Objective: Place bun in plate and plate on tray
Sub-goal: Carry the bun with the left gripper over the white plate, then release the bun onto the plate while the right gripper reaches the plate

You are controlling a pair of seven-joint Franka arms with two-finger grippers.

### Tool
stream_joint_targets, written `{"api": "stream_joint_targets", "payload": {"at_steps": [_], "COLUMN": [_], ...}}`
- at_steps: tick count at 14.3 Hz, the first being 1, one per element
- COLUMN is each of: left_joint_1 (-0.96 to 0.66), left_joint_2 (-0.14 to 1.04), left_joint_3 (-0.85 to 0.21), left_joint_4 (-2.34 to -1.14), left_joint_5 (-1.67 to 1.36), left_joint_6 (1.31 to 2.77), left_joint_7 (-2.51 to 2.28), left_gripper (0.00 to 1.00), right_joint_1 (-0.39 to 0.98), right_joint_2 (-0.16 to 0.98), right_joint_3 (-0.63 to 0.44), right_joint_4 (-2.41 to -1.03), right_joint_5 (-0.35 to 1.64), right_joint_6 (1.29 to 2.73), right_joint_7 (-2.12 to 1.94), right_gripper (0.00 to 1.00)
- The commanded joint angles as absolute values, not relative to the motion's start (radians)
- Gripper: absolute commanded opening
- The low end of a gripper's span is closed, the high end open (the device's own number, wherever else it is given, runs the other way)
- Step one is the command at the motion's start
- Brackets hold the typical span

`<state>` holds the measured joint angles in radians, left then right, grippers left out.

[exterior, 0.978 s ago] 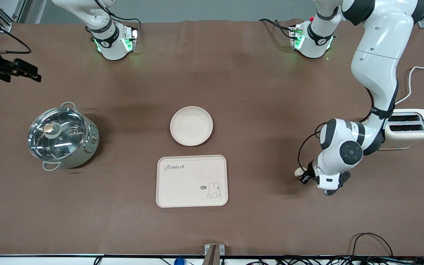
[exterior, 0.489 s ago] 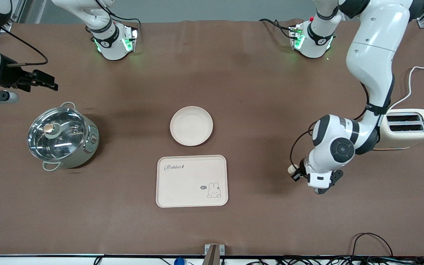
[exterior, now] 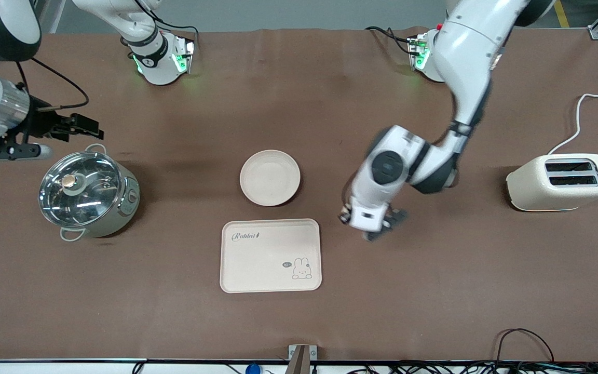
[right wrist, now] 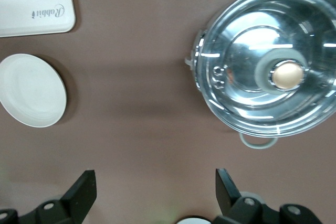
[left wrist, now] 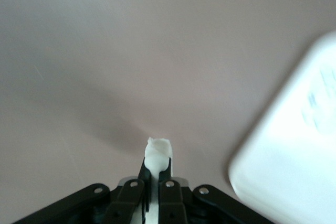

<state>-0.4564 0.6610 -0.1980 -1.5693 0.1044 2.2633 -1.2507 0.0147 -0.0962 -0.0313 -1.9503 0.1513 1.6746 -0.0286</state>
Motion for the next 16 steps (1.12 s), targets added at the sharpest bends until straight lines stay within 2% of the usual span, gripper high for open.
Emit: {"api": "stream_joint_targets", "payload": {"at_steps": [1, 5, 9, 11, 12, 13, 14, 16], "left_joint_1": [-0.546, -0.678, -0.759, -0.784, -0.787, -0.785, -0.787, -0.776], "left_joint_2": [0.689, 0.733, 0.819, 0.848, 0.845, 0.841, 0.838, 0.807], "left_joint_3": [-0.189, -0.189, -0.189, -0.187, -0.187, -0.187, -0.178, -0.17], "left_joint_4": [-1.528, -1.503, -1.451, -1.44, -1.44, -1.44, -1.44, -1.44], "left_joint_5": [0.117, 0.11, 0.109, 0.112, 0.11, 0.112, 0.117, 0.12], "left_joint_6": [2.244, 2.295, 2.463, 2.525, 2.526, 2.525, 2.525, 2.519], "left_joint_7": [-1.354, -1.495, -1.589, -1.618, -1.623, -1.623, -1.621, -1.617], "left_gripper": [0.08, 0.08, 0.12, 0.29, 0.52, 0.91, 1.0, 1.0], "right_joint_1": [0.041, 0.072, 0.141, 0.146, 0.161, 0.181, 0.192, 0.207], "right_joint_2": [-0.11, -0.086, -0.026, 0.011, 0.024, 0.038, 0.049, 0.073], "right_joint_3": [-0.034, -0.034, -0.034, -0.034, -0.034, -0.034, -0.034, -0.034], "right_joint_4": [-2.029, -2.077, -2.077, -2.074, -2.074, -2.074, -2.072, -2.075], "right_joint_5": [0.189, 0.247, 0.276, 0.317, 0.328, 0.336, 0.336, 0.342], "right_joint_6": [1.739, 1.801, 1.874, 1.908, 1.922, 1.939, 1.947, 1.966], "right_joint_7": [0.008, 0.009, 0.074, 0.074, 0.077, 0.106, 0.138, 0.15], "right_gripper": [1.0, 1.0, 1.0, 1.0, 1.0, 1.0, 1.0, 1.0]}}
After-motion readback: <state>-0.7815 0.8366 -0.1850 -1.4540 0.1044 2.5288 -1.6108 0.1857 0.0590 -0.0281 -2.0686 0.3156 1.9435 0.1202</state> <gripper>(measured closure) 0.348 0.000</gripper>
